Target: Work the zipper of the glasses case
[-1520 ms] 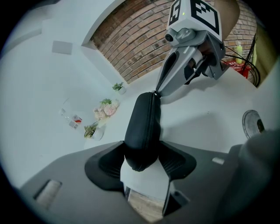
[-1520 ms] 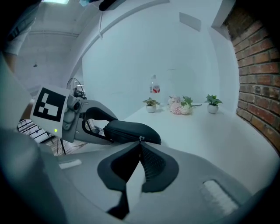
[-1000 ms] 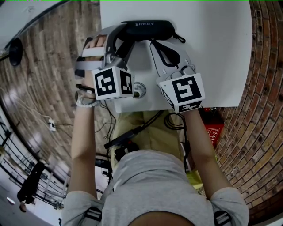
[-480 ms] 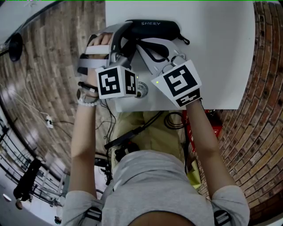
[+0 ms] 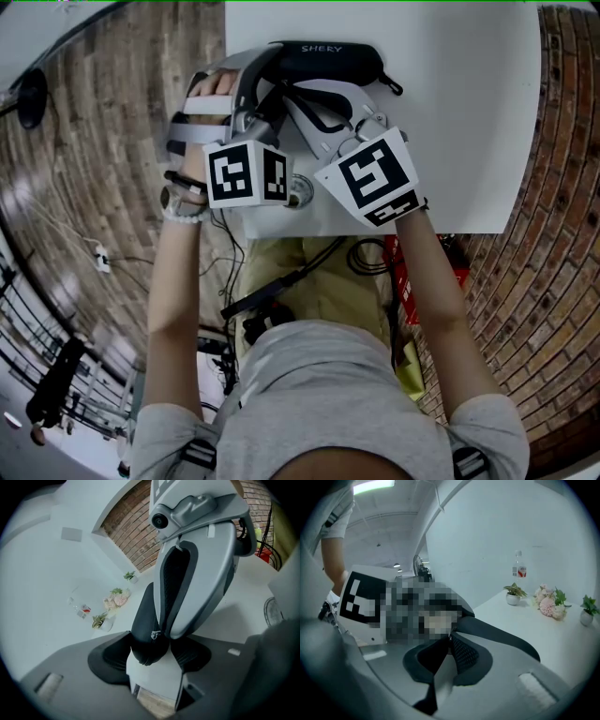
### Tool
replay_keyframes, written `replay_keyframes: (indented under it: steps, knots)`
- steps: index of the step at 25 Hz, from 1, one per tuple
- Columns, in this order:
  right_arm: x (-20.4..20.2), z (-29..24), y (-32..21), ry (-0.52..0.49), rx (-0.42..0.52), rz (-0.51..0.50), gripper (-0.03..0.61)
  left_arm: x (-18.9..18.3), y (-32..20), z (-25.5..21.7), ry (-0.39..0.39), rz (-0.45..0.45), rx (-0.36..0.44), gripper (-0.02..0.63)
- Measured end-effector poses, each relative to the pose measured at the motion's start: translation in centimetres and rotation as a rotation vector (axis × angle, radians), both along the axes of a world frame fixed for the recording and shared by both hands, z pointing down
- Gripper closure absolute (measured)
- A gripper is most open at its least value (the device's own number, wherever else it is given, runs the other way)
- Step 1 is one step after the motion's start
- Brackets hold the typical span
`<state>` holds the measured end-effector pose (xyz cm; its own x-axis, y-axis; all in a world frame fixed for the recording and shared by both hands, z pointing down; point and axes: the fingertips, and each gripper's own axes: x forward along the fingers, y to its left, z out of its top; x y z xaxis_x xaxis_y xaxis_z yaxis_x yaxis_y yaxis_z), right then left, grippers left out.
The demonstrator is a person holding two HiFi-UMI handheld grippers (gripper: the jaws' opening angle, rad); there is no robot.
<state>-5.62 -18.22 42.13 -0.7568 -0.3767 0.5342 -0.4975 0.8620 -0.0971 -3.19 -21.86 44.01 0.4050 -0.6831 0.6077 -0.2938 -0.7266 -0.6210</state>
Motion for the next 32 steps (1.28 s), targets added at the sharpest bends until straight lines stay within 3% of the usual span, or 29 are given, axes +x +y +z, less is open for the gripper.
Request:
replay_keyframes:
  steps: [4,12,16,17,19,24,28,32]
  knots:
    - [0.5,0.3,0.1,0.028,0.023,-0.002,0.546,0.2,0.1,0.0,0.038,0.013,-0.029,0.310]
    - [2.1,0.4,1.9,0.041,0.008,0.039,0.520,-0.2,2.3,0.1,0.069,0.011,-0.084,0.296]
    - [3.4,-1.7,2.6,-0.040,0.022,0.096,0.527,-0.7,4.0,-0.6,0.095,-0.011,-0.131,0.326]
    - [4.0,-2.4,2.6,-0.055,0.031,0.124,0.539,-0.9,4.3,-1.0,0.107,-0.023,-0.134,0.360]
    - [5.4,-3.6,2.4,-0.068,0.061,0.191,0.573,-1.4,4.7,-2.3,0.147,-0.053,-0.121,0.424]
    - [8.5,-7.3,2.4,-0.097,0.156,0.350,0.577,-2.3,5.4,-7.3,0.287,-0.137,-0.051,0.600]
    - [10.4,-10.8,3.7,-0.122,0.237,0.432,0.577,-2.6,6.8,-12.3,0.417,-0.172,-0.007,0.600]
    - [11.2,-13.7,5.3,-0.124,0.296,0.451,0.577,-2.8,8.3,-16.7,0.544,-0.166,0.010,0.600]
